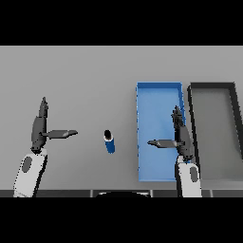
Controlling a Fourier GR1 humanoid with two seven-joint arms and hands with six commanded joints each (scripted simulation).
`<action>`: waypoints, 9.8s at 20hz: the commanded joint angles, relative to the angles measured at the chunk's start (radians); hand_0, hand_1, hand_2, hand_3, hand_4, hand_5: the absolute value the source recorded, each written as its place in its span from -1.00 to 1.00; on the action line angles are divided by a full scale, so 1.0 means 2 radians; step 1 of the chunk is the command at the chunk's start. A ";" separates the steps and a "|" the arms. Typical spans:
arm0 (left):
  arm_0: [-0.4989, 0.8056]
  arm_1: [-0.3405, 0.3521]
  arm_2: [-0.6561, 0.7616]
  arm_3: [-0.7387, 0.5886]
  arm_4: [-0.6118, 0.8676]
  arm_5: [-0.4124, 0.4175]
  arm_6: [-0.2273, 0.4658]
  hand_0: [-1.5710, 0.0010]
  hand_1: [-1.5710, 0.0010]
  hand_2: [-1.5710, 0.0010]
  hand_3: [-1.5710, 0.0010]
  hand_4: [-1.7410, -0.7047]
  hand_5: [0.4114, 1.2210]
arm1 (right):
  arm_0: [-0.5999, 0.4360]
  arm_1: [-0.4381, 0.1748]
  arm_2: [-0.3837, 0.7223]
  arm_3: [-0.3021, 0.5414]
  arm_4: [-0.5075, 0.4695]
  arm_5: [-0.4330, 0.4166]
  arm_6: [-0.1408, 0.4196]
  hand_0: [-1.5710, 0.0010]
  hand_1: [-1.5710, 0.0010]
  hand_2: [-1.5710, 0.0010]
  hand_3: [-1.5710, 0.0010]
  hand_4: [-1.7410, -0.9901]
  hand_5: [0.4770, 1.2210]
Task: Pick up the blue pipe and place it into the blue bin.
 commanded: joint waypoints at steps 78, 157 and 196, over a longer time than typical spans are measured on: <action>-0.064 -0.140 -0.230 -0.061 -0.073 -0.193 -0.020 -1.00 -1.00 -1.00 -0.90 -1.00 0.99 | 0.082 -0.074 0.053 -0.100 0.082 0.034 -0.033 1.00 1.00 1.00 1.00 0.55 -0.66; -0.062 -0.132 -0.206 -0.054 -0.152 -0.270 0.042 1.00 1.00 1.00 1.00 0.58 -0.77 | -0.384 -0.168 0.175 -0.141 -0.467 0.136 0.239 -1.00 -1.00 -1.00 -1.00 -0.86 0.87; -0.051 -0.128 -0.202 -0.062 -0.145 -0.272 0.044 1.00 1.00 1.00 1.00 0.64 -0.90 | -0.353 -0.387 0.404 0.164 -0.503 -0.038 0.303 0.65 0.69 0.70 0.76 0.50 0.34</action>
